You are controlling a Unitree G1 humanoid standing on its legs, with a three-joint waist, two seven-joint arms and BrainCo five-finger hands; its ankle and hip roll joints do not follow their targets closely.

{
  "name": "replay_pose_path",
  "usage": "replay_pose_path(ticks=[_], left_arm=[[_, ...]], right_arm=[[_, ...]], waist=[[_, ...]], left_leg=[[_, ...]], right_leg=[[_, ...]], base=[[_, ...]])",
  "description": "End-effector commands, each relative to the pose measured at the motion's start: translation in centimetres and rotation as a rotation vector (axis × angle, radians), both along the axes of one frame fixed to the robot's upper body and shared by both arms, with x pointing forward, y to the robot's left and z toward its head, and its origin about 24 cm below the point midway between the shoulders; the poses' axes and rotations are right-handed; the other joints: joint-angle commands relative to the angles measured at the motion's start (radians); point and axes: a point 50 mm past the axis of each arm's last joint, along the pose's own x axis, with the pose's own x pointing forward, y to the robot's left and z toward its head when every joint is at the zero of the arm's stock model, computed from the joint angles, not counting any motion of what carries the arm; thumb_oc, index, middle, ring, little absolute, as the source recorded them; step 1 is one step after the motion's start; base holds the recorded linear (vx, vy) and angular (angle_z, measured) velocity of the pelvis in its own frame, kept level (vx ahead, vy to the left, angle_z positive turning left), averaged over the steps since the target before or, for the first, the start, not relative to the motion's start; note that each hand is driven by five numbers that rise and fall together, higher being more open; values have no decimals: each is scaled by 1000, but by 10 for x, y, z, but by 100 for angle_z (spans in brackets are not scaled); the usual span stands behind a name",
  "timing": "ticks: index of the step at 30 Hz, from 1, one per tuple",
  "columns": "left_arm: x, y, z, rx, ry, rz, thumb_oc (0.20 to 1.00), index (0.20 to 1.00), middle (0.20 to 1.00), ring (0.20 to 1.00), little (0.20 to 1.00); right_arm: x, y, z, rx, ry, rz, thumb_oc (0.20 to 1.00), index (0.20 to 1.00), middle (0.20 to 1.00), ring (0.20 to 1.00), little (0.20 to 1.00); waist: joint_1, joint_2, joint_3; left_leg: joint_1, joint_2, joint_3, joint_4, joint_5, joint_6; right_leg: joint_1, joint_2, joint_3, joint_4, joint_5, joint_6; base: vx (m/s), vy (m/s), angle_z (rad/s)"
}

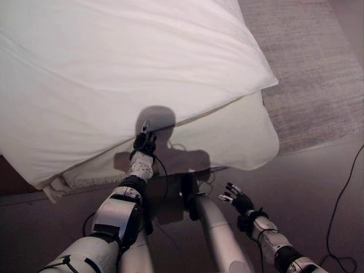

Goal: Make the bed

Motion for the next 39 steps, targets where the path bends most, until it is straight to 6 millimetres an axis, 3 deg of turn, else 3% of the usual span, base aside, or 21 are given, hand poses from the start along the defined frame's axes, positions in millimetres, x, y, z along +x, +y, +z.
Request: replay_pose_path(ticks=[1,8,9,11,19,24,25,27,28,29,33,39], left_arm=[[15,1,37,-58,-134,63,1000,1000,1000,1000,1000],[20,0,56,-74,-204,77,1000,1000,1000,1000,1000],[21,-1,58,-77,-207,83,831,831,831,831,831],[21,-2,60,-83,-211,89,200,200,200,200,200],[21,-9,64,-106,-240,89,200,200,200,200,200],[21,-24,68,-127,-269,66,200,200,200,200,200],[19,-39,74,-156,-315,37,200,200,200,200,200],[18,-43,74,-166,-330,25,200,200,200,200,200],[13,-59,77,-198,-371,-12,200,200,200,200,200],[12,-60,77,-198,-369,-13,200,200,200,200,200],[-5,-94,72,-226,-430,-131,200,200,200,200,200],[-18,-111,78,-298,-490,-194,200,200,200,200,200]], right_arm=[[-9,-1,0,-10,-29,11,1000,1000,1000,1000,1000],[-14,0,-4,-10,-14,3,1000,1000,1000,1000,1000],[-14,0,-4,-9,-12,-1,1000,1000,1000,1000,1000],[-14,1,-4,-8,-10,-4,1000,1000,1000,1000,1000],[-13,3,-4,-5,-14,-11,1000,1000,1000,1000,1000],[-8,7,0,3,-36,-13,1000,1000,1000,1000,1000],[-4,11,4,17,-63,-14,1000,1000,1000,1000,1000],[-3,12,6,23,-70,-16,1000,1000,1000,1000,1000],[3,18,12,66,-100,-26,1000,1000,1000,1000,1000],[3,17,12,67,-99,-28,1000,1000,1000,1000,1000],[22,33,30,230,-167,-83,1000,1000,1000,1000,1000],[37,51,46,472,-197,-116,1000,1000,1000,1000,1000]], waist=[[-4,9,-60],[3,9,-60],[4,9,-58],[5,8,-56],[8,2,-48],[14,4,-43],[19,8,-38],[22,10,-37],[30,14,-31],[30,14,-30],[61,32,-5],[84,46,7]], left_leg=[[-86,-17,14,-8,53,33],[-92,-18,15,-6,53,37],[-91,-18,16,-5,52,38],[-90,-19,17,-6,52,39],[-76,-24,16,-16,57,41],[-72,-27,18,-18,59,43],[-67,-33,16,-26,62,46],[-63,-35,16,-30,63,48],[-59,-40,15,-37,68,50],[-58,-40,14,-38,68,50],[-29,-55,4,-54,70,59],[-13,-70,1,-83,85,66]], right_leg=[[-22,-20,34,-67,69,99],[-29,-23,37,-66,74,103],[-28,-24,38,-67,76,104],[-28,-24,38,-69,78,105],[-12,-23,44,-83,83,107],[-7,-25,46,-90,89,109],[-5,-26,46,-94,91,110],[-1,-27,48,-97,92,110],[5,-29,45,-105,93,110],[7,-29,44,-106,94,110],[42,-30,43,-126,98,109],[60,-35,40,-147,106,110]], base=[[0,0,0],[0,0,0],[0,0,0],[0,0,0],[0,0,0],[0,0,0],[0,0,0],[-3,5,2],[-5,4,4],[0,0,0],[-3,8,1],[-2,22,5]])
